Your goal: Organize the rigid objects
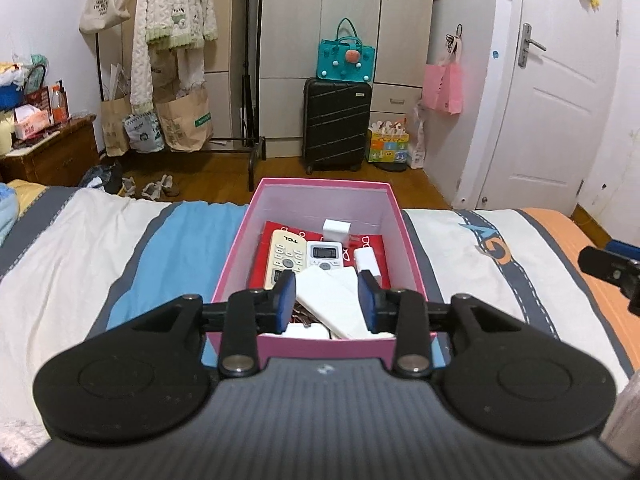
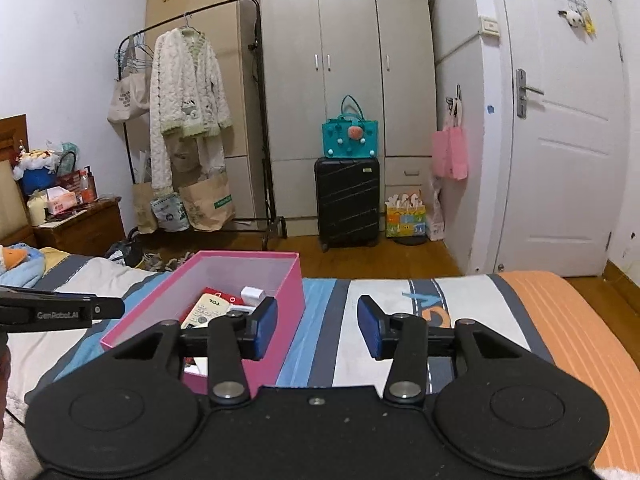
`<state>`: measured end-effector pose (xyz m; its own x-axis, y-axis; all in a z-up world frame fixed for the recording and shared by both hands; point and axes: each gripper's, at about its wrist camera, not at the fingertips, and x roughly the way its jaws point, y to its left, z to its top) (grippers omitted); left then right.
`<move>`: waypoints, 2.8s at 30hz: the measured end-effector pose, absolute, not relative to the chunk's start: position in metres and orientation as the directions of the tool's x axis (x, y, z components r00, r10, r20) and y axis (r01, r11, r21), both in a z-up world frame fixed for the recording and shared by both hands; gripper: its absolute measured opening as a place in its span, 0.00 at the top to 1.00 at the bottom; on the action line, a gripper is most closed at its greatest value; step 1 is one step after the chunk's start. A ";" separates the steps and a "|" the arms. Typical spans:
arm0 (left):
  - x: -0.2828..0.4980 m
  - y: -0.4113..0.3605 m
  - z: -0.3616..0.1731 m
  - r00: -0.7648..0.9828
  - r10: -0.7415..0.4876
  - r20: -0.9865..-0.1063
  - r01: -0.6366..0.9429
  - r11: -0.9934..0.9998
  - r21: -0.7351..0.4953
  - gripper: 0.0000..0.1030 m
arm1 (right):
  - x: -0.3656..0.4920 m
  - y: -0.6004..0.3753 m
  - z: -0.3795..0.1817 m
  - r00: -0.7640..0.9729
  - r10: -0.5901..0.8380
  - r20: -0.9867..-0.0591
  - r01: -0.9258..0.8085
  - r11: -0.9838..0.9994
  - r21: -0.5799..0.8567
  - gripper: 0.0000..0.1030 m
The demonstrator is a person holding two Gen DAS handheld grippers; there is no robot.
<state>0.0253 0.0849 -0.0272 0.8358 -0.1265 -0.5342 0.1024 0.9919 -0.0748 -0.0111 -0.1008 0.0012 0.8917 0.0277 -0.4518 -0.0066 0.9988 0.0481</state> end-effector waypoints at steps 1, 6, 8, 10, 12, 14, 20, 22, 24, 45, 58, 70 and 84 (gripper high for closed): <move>0.024 0.083 -0.027 0.837 -0.124 -0.532 0.102 0.992 -0.071 0.65 | -0.011 -0.101 0.000 0.889 0.028 -0.458 -0.005 0.999 0.052 0.52; 0.019 0.074 -0.024 0.835 -0.146 -0.531 0.123 0.989 -0.078 0.59 | -0.011 -0.101 -0.006 0.881 0.008 -0.472 0.006 1.000 0.028 0.46; 0.017 0.070 -0.024 0.834 -0.150 -0.531 0.132 0.989 -0.071 0.56 | -0.011 -0.102 -0.006 0.878 0.003 -0.478 0.009 1.000 0.024 0.42; 0.015 0.068 -0.024 0.837 -0.146 -0.528 0.130 0.989 -0.067 0.50 | -0.012 -0.100 -0.006 0.875 0.001 -0.484 0.011 1.000 0.023 0.35; 0.014 0.067 -0.024 0.839 -0.141 -0.526 0.125 0.990 -0.067 0.40 | -0.012 -0.099 -0.007 0.875 -0.014 -0.485 0.023 1.000 0.013 0.31; 0.012 0.067 -0.025 0.839 -0.133 -0.527 0.118 0.991 -0.062 0.34 | -0.011 -0.099 -0.007 0.872 -0.038 -0.488 0.045 0.999 0.003 0.18; 0.009 0.070 -0.026 0.843 -0.112 -0.526 0.094 0.994 -0.060 0.05 | -0.021 -0.100 -0.001 0.897 -0.070 -0.436 0.083 0.997 0.011 0.03; 0.008 0.069 -0.025 0.845 -0.110 -0.524 0.096 0.994 -0.054 0.00 | -0.022 -0.101 0.000 0.893 -0.076 -0.444 0.093 0.996 0.015 0.03; 0.008 0.067 -0.025 0.840 -0.098 -0.534 0.093 0.995 -0.037 0.00 | -0.022 -0.101 0.000 0.888 -0.079 -0.453 0.097 0.995 0.017 0.03; 0.008 0.078 -0.029 0.798 -0.070 -0.598 0.032 0.997 -0.074 0.00 | -0.020 -0.100 0.001 0.862 -0.090 -0.498 0.110 0.994 0.010 0.02; 0.012 0.071 -0.027 0.768 -0.058 -0.638 0.031 0.998 -0.054 0.00 | -0.015 -0.102 -0.005 0.795 -0.109 -0.597 0.130 0.991 -0.008 0.02; 0.017 0.066 -0.031 0.732 -0.045 -0.680 0.042 0.999 -0.021 0.00 | -0.011 -0.109 -0.009 0.766 -0.132 -0.629 0.162 0.987 -0.010 0.02; 0.017 0.066 -0.031 0.725 -0.047 -0.687 0.040 0.999 -0.026 0.00 | -0.012 -0.116 -0.011 0.748 -0.149 -0.647 0.197 0.980 0.001 0.02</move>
